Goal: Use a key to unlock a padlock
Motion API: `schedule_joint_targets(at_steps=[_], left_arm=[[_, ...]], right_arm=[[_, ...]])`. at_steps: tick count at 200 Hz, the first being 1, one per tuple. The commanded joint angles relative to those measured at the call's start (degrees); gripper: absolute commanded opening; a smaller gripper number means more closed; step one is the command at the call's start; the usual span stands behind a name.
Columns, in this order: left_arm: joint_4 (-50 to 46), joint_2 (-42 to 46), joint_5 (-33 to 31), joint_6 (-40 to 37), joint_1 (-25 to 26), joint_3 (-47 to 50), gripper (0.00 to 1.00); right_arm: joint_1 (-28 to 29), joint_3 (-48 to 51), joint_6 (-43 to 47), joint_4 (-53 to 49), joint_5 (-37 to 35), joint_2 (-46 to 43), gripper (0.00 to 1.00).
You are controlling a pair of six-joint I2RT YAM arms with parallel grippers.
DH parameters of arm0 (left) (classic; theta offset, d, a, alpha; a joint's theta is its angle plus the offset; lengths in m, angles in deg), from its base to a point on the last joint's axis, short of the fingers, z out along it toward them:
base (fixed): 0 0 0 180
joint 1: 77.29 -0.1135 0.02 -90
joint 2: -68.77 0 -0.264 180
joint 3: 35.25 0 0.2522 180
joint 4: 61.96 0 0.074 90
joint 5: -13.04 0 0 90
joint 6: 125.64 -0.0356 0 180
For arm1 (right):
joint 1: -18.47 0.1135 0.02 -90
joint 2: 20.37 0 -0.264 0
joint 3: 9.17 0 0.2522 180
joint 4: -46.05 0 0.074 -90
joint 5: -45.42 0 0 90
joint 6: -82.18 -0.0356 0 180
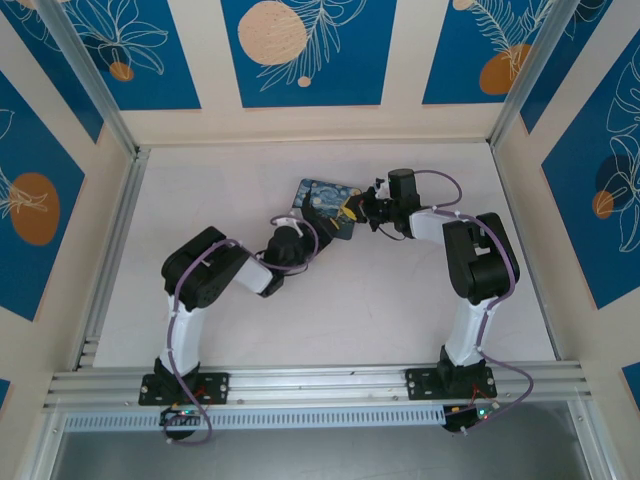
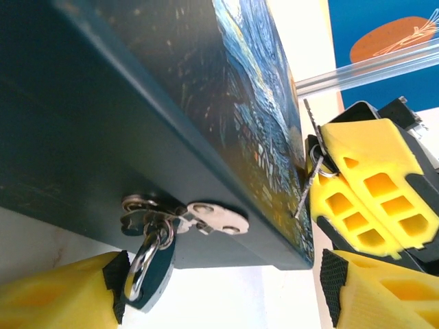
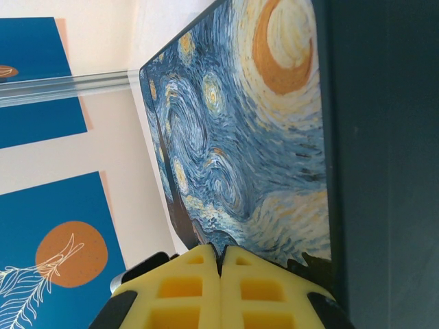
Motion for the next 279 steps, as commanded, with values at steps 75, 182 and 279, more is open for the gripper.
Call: schedule_joint_targets(at_steps=[75, 182, 279], left_arm=[[-16.29, -1.6, -2.57, -6.32, 0.39, -3.07, 0.49], [-18.27, -1.48, -2.47, -3.63, 0.36, -1.89, 0.45], [-17.13, -1.41, -2.0, 3.99, 0.35, 0.04, 0.47]], right_arm=[[-0.29, 1.52, -0.81, -3.04, -0.42, 1.77, 0.0], [-0.55, 1.53, -1.07, -2.67, -0.23, 2.17, 0.0], [-0.42, 1.18, -1.29, -2.43, -0.2, 2.46, 0.0]])
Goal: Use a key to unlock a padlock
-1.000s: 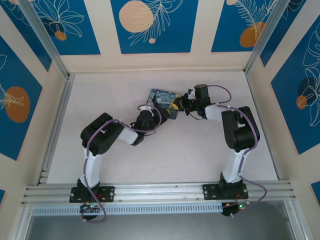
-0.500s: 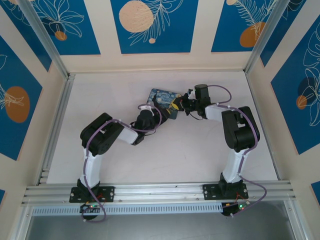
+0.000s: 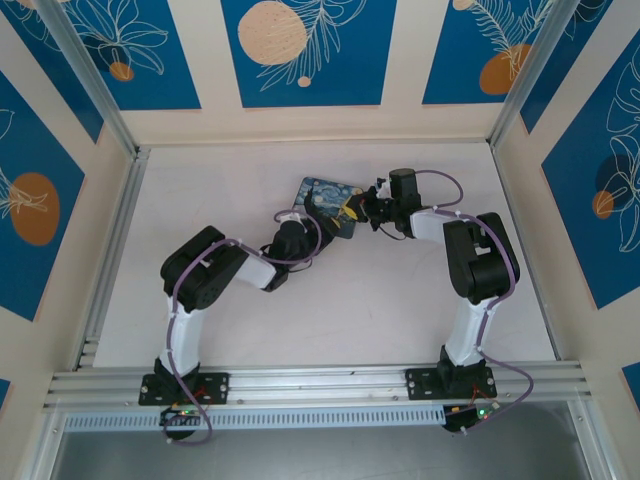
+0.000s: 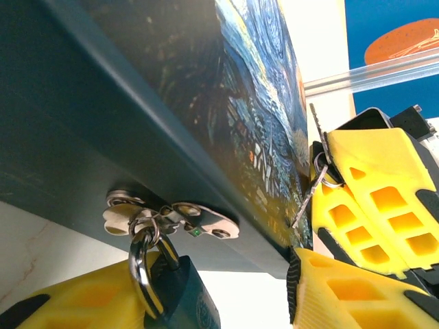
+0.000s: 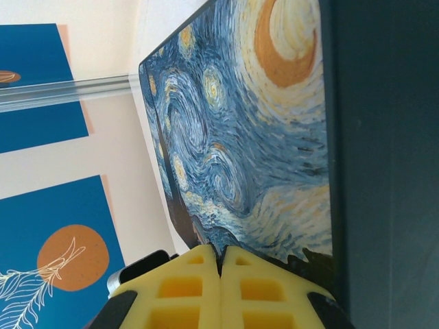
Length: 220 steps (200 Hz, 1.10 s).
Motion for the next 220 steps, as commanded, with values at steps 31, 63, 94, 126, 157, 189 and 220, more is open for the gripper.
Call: schedule_joint_targets(at_steps=[31, 63, 94, 126, 157, 189, 220], left_arm=[[-10.77, -2.03, -2.29, 2.65, 0.13, 3.65, 0.46], [-8.98, -1.8, -2.91, 2.81, 0.18, 4.93, 0.46], [-8.01, -1.36, -3.45, 2.04, 0.09, 6.05, 0.48], [-8.68, -1.41, -3.45, 1.24, 0.04, 5.81, 0.48], [-10.23, -1.41, -3.02, 0.07, -0.51, 4.67, 0.44], [-11.78, -1.54, -2.53, -1.58, -0.9, 3.27, 0.39], [-12.57, -2.0, -2.22, -2.26, -1.36, 2.22, 0.38]], right_arm=[[-0.05, 1.1, -0.99, -2.84, 0.03, 2.35, 0.0], [-0.1, 1.11, -0.92, -2.82, -0.01, 2.39, 0.0], [-0.14, 1.25, -0.77, -2.83, -0.04, 2.52, 0.0], [-0.24, 1.33, -0.62, -2.83, 0.07, 2.45, 0.0], [-0.23, 1.42, -0.66, -2.88, 0.02, 2.46, 0.0], [-0.25, 1.51, -0.55, -2.85, 0.02, 2.61, 0.0], [-0.29, 1.51, -0.57, -2.72, 0.17, 2.84, 0.0]])
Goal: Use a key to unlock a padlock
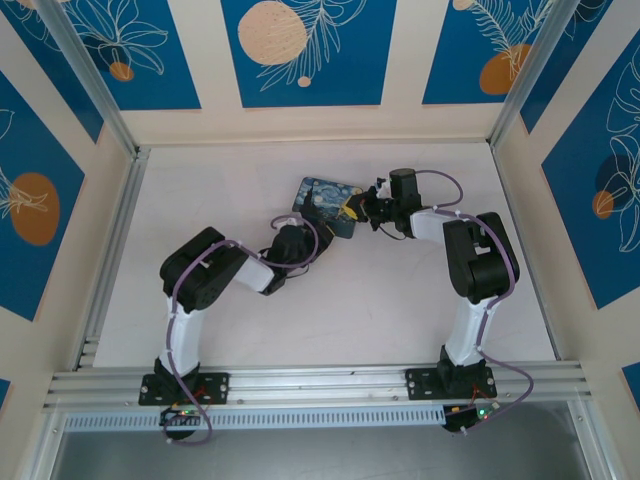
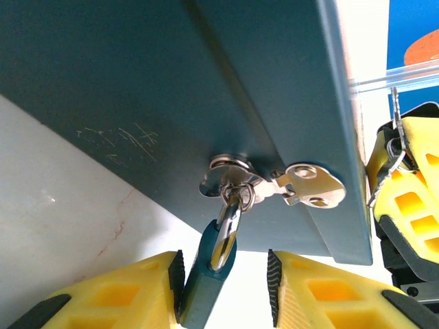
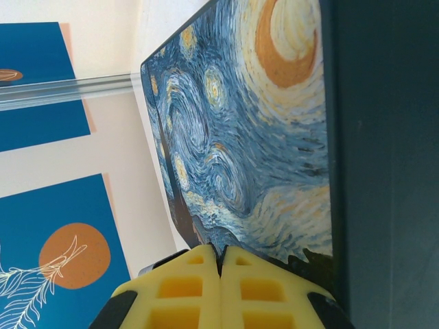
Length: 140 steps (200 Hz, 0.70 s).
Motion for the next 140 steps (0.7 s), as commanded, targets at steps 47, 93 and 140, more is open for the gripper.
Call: schedule_joint_targets(at_steps=[47, 93, 140], left_arm=[[-10.92, -3.06, -0.46, -3.52, -1.45, -1.16, 0.37], [-11.46, -3.87, -0.47, -4.19, -1.67, -2.57, 0.34], [-10.99, -4.37, -0.89, -4.07, -1.82, -3.15, 0.31]], right_arm=[[-0.24, 1.42, -0.57, -3.09, -0.1, 2.89, 0.0], [-0.34, 1.51, -0.62, -2.95, 0.0, 3.26, 0.0], [-0.4, 1.47, -0.57, -2.87, 0.04, 3.44, 0.0]])
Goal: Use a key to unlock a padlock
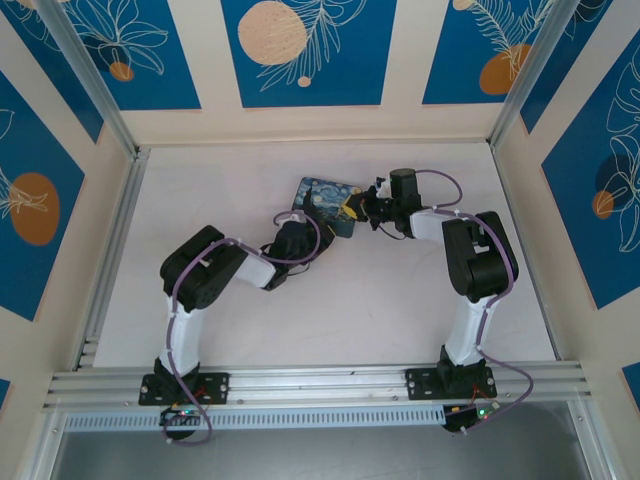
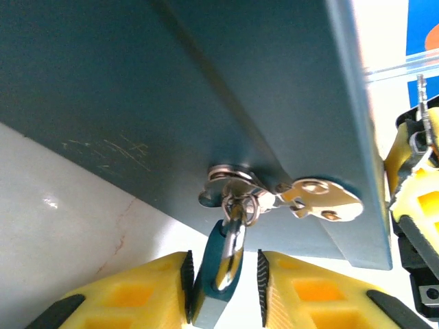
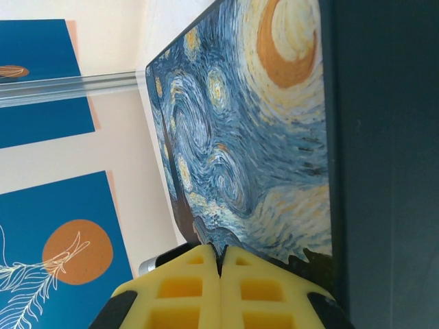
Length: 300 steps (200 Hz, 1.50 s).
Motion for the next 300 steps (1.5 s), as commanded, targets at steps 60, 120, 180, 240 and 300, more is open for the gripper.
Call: schedule_joint_targets(at_steps=[60, 120, 180, 240, 300], left_arm=[[-6.1, -3.96, -1.89, -1.33, -1.6, -0.55, 0.2], [-7.13, -1.86, 2.04, 0.78, -2.13, -0.2, 0.0], [-12.65, 2.79, 10.44, 2.21, -3.18, -0.11, 0.0], [-16.07, 6.16, 22.24, 2.54, -5.0, -1.45, 0.0], [-19.87, 11.51, 29.33, 1.57, -6.2, -2.6, 0.0]], right_arm=[[-0.54, 1.33, -0.37, -4.51, -0.38, 2.79, 0.0], [-0.93, -0.85, 1.27, -6.3, 0.76, 0.43, 0.0], [-0.73, 3.84, 3.25, -7.04, 2.17, -9.79, 0.0], [0.79, 19.51, 3.85, -0.6, 3.6, -22.32, 0.0], [3.48, 31.42, 3.44, 12.56, 7.73, -25.28, 0.0]])
